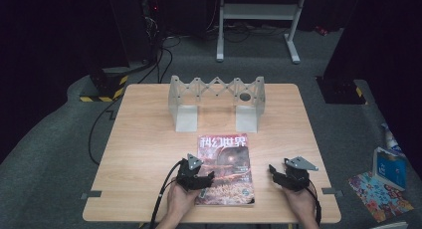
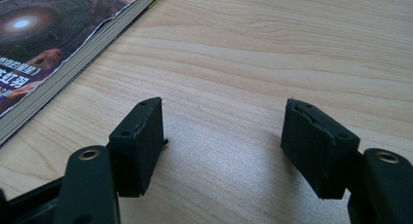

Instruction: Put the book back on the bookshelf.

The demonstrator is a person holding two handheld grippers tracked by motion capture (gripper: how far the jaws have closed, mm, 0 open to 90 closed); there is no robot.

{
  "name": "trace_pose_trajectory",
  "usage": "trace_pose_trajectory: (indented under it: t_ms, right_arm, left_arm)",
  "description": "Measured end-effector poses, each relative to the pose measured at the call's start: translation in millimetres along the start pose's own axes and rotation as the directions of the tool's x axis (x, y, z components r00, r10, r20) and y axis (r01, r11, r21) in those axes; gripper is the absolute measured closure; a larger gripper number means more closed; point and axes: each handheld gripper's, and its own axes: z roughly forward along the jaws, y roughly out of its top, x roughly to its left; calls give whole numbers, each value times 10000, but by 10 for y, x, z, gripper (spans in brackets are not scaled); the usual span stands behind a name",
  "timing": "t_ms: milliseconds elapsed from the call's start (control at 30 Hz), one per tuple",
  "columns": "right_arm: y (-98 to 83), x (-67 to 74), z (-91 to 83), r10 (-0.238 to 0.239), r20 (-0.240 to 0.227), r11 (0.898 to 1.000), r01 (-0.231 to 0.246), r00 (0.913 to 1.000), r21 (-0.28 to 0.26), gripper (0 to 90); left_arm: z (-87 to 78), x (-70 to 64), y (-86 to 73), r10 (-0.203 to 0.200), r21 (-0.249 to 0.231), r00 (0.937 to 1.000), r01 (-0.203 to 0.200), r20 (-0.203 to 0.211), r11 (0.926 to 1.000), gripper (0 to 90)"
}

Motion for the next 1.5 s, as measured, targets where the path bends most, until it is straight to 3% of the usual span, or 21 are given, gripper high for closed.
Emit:
trace_pose_trajectory:
  t_ms: [167,267,367,500,567,767,867,967,1200,1500]
  right_arm:
    - [0,-12,-3,38,-50,10000,-38,10000,6,334]
    - [13,-29,-11,22,-75,9999,-21,10000,135,352]
    - [30,-47,-19,-39,-143,9995,43,9999,313,352]
    - [70,-39,-37,-47,-107,9972,55,9999,742,348]
    - [104,-43,-34,-175,-180,9947,192,9997,1011,335]
    - [147,-49,-16,-251,-298,9919,286,9992,1240,347]
    - [140,-36,-34,-87,-175,9919,109,9998,1266,369]
    - [164,-38,-51,84,-93,9893,-70,9999,1460,433]
    - [233,-97,-107,885,-480,9849,-803,9949,1535,517]
    - [379,-26,-70,1172,-1227,9766,-920,9855,1944,554]
  left_arm:
    - [-7,64,5,131,44,9993,-133,344,9999,263]
    - [-14,117,16,-105,72,9978,101,647,9999,290]
    - [-9,147,52,93,202,9984,-105,565,9997,296]
    - [3,201,129,-105,-113,9973,113,723,9999,303]
    - [20,234,165,-30,-158,9980,40,630,9999,303]
    - [89,373,195,-354,-312,9980,371,522,9988,310]
    - [130,402,193,-425,-239,9973,440,602,9987,317]
    - [168,396,174,-179,-255,9986,192,494,9995,315]
    - [208,399,157,71,-603,9987,-40,513,9982,315]
    - [212,384,100,45,-1031,9991,-1,420,9947,315]
